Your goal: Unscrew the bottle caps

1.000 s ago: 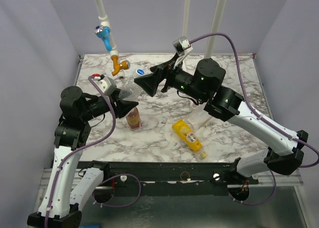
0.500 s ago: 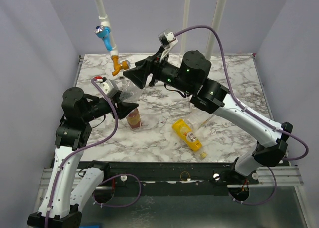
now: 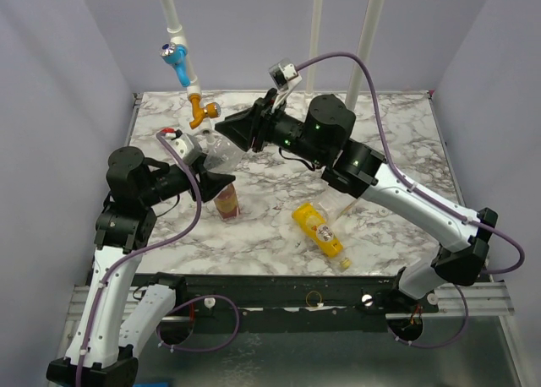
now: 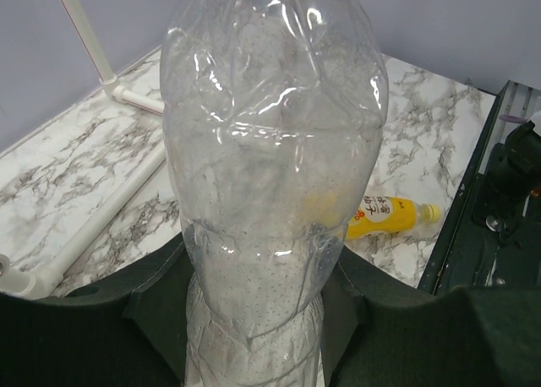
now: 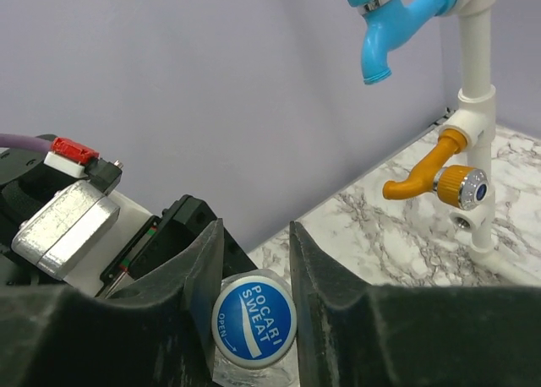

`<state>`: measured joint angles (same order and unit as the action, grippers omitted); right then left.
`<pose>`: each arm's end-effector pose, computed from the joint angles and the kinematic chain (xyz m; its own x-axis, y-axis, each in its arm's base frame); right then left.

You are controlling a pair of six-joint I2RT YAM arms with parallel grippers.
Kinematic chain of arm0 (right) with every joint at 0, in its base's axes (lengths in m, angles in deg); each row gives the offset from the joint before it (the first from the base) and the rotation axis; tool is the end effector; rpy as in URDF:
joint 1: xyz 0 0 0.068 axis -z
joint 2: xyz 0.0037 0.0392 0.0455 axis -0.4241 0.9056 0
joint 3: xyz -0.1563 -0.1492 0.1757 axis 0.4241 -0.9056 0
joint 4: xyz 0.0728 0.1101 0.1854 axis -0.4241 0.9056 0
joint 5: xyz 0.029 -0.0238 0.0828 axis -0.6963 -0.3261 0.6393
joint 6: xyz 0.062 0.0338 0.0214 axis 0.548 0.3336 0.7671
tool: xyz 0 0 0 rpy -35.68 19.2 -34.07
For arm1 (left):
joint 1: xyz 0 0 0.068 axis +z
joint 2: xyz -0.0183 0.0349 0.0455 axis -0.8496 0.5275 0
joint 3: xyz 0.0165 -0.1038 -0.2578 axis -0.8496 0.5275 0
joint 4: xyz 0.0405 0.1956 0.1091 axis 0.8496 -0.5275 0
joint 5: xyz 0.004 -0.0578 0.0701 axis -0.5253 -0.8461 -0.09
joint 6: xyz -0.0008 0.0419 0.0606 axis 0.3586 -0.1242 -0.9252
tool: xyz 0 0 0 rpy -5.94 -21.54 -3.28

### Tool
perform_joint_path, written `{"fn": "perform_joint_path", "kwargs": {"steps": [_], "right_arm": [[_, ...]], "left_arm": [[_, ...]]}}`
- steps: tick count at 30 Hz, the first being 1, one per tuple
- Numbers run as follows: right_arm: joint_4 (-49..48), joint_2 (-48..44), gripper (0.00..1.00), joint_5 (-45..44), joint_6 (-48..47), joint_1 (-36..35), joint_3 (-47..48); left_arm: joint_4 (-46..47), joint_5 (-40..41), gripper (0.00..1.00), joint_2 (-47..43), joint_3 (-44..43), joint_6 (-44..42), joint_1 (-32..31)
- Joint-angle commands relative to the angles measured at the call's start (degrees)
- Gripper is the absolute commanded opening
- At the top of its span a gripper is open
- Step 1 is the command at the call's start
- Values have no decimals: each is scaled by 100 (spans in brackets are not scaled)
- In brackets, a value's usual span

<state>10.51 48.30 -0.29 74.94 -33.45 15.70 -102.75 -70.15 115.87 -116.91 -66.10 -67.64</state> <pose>0.1761 0.2957 0.4957 -0.2500 0.2630 -0.9318 -0.8511 0.3991 0.3410 0.1131 -0.0655 0.3969 -0.0458 0.0605 -0.9971 0.8485 0.5291 -0.0068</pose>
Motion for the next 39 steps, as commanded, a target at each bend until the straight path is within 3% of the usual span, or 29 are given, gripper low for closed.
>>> {"fn": "perform_joint_path", "kwargs": {"steps": [1,4,8,18,21,24,25,27,30,34,39], "right_arm": [[-409,-295,15,-70,38,-17,-304],[-698,-401,1,-52,-48,-19,-459],[-1191,-557,0,436,-371,-18,-554],[-1592,-730,1,3991,-680,-17,-168],[-1791,-813,1,4328,-577,-9,-351],[-1809,-881,1,3941,-585,-8,-481],[-1779,-887,8,3596,-611,-8,-494],[-1585,-867,52,2679,-679,-10,-425],[-1293,-858,80,1209,-724,-15,-281],[-917,-822,84,-143,-554,-16,-79],[-63,-453,85,-262,-367,-17,515]], "left_arm": [[218,68,0,25,-157,306,20],[264,-109,0,65,-174,662,25],[401,-552,0,174,-286,1256,20],[654,-2333,0,507,-864,2645,11],[676,-2446,0,455,-857,2714,15],[679,-2438,0,413,-803,2677,15],[684,-2407,0,390,-779,2652,16],[688,-2193,0,338,-735,2567,16],[687,-1683,0,223,-615,2253,16],[683,-491,0,15,-436,1601,11],[693,392,0,-31,-368,1089,16]]}}
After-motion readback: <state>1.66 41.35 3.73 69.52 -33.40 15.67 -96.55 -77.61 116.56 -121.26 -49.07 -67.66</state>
